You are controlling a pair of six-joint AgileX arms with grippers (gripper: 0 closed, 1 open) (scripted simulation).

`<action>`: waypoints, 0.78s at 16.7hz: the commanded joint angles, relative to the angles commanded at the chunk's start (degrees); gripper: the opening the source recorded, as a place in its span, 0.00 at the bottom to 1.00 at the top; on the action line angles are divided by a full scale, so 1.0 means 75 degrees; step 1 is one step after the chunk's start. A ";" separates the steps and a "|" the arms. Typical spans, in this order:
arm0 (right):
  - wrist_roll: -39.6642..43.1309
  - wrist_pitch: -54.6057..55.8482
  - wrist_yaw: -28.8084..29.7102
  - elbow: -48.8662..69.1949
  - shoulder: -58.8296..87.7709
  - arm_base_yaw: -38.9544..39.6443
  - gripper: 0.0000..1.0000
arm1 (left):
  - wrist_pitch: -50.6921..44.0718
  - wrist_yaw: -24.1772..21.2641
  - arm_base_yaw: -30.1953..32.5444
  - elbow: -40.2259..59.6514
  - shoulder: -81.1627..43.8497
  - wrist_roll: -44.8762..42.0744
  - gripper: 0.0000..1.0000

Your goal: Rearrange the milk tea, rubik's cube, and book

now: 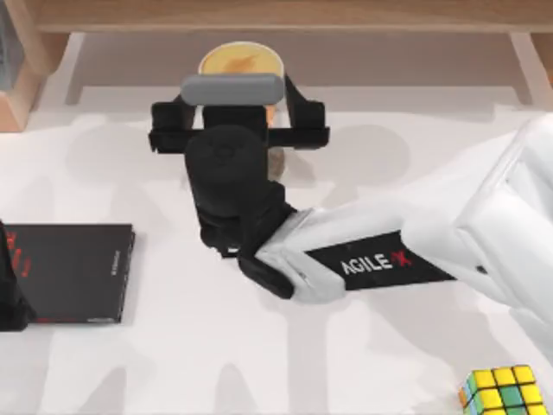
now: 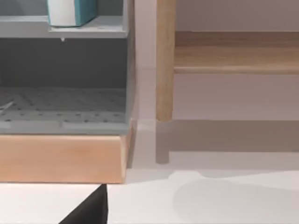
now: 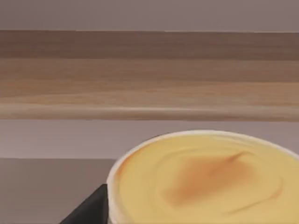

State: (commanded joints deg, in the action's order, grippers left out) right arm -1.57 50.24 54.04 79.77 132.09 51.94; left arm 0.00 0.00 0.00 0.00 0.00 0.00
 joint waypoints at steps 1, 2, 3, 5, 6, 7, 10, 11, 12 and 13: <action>-0.0100 -0.0239 -0.0115 -0.0056 -0.0165 -0.0013 1.00 | 0.0000 0.0000 0.0000 0.0000 0.0000 0.0000 1.00; -0.0227 -0.0560 -0.0267 -0.0125 -0.0374 -0.0037 1.00 | 0.0000 0.0000 0.0000 0.0000 0.0000 0.0000 1.00; -0.0376 -0.0961 -0.0452 -0.0207 -0.0621 -0.0071 1.00 | 0.0000 0.0000 0.0000 0.0000 0.0000 0.0000 1.00; -0.0724 -0.2003 -0.0908 -0.0404 -0.1203 -0.0178 1.00 | 0.0000 0.0000 0.0000 0.0000 0.0000 0.0000 1.00; -0.0915 -0.2642 -0.1173 -0.0520 -0.1530 -0.0250 1.00 | 0.0000 0.0000 0.0000 0.0000 0.0000 0.0000 1.00; -0.1113 -0.3351 -0.1459 -0.0646 -0.1876 -0.0333 1.00 | 0.0000 0.0000 0.0000 0.0000 0.0000 0.0000 1.00; -0.1711 -0.5753 -0.2421 -0.1085 -0.2991 -0.0640 1.00 | 0.0000 0.0000 0.0000 0.0000 0.0000 0.0000 1.00; -0.1904 -0.6597 -0.2769 -0.1252 -0.3374 -0.0757 1.00 | 0.0000 0.0000 0.0000 0.0000 0.0000 0.0000 1.00; -0.2092 -0.7443 -0.3125 -0.1428 -0.3756 -0.0880 1.00 | 0.0000 0.0000 0.0000 0.0000 0.0000 0.0000 1.00; -0.2273 -0.8283 -0.3488 -0.1615 -0.4134 -0.1007 1.00 | 0.0000 0.0000 0.0000 0.0000 0.0000 0.0000 1.00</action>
State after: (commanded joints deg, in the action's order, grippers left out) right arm -18.62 -11.88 27.89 67.66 101.08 44.39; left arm 0.00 0.00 0.00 0.00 0.00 0.00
